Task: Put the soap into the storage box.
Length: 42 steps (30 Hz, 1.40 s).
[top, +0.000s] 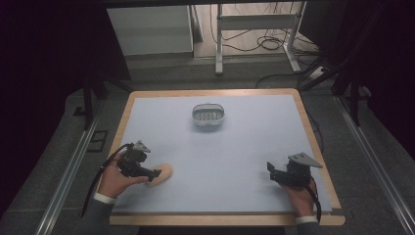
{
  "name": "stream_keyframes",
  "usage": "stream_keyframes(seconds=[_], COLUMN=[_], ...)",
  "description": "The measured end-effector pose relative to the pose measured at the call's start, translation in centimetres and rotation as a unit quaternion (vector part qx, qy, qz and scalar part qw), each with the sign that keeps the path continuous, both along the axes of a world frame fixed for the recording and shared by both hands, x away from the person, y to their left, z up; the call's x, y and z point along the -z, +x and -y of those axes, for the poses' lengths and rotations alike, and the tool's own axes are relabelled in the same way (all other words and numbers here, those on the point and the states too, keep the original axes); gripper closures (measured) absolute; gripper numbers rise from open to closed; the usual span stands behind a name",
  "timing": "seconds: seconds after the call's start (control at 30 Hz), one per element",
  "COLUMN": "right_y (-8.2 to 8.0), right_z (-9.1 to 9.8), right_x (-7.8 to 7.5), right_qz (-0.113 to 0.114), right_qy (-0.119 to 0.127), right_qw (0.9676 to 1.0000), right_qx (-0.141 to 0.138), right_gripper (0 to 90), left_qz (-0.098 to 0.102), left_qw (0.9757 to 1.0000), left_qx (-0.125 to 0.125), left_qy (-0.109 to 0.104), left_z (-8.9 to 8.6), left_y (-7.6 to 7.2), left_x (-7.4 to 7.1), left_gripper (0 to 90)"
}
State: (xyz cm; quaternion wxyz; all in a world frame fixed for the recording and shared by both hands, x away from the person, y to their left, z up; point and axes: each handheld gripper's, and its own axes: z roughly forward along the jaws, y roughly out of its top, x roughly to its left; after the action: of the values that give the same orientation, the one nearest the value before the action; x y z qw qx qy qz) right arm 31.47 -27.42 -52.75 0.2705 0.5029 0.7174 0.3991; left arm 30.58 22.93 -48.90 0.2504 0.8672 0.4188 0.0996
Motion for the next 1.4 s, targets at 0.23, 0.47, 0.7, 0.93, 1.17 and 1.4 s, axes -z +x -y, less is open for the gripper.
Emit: stream_keyframes(seconds=[0.23, 0.47, 0.7, 0.93, 1.17, 1.4], right_y=[0.0, 0.0, 0.0, 0.0, 0.0, 0.0], right_z=[0.0, 0.0, 0.1, 0.0, 0.0, 0.0], right_x=[0.0, 0.0, 0.0, 0.0, 0.0, 0.0], right_qz=[0.000, -0.001, -0.002, 0.000, -0.001, -0.001], right_qy=[0.000, 0.000, 0.001, -0.001, -0.002, -0.001], right_qw=[1.0000, 1.0000, 1.0000, 1.0000, 1.0000, 1.0000], right_qx=[-0.001, 0.000, 0.002, 0.004, 0.005, 0.004], right_gripper=[9.8, 9.8, 9.8, 9.8, 9.8, 9.8], left_qz=[-0.010, -0.020, -0.022, -0.027, -0.033, -0.034], left_qw=[0.9998, 0.9994, 0.9991, 0.9986, 0.9983, 0.9981], left_qx=[0.010, 0.019, 0.022, 0.023, 0.023, 0.026], left_qy=[0.011, 0.022, 0.031, 0.039, 0.042, 0.045], left_z=[0.6, 1.4, 1.9, 2.0, 2.1, 2.2], left_y=[0.0, 0.0, -0.2, -0.1, -0.1, -0.1], left_x=[0.5, 1.2, 1.9, 2.5, 3.0, 3.1], left_gripper=[17.8, 17.5, 17.9, 21.2, 26.1, 30.1])
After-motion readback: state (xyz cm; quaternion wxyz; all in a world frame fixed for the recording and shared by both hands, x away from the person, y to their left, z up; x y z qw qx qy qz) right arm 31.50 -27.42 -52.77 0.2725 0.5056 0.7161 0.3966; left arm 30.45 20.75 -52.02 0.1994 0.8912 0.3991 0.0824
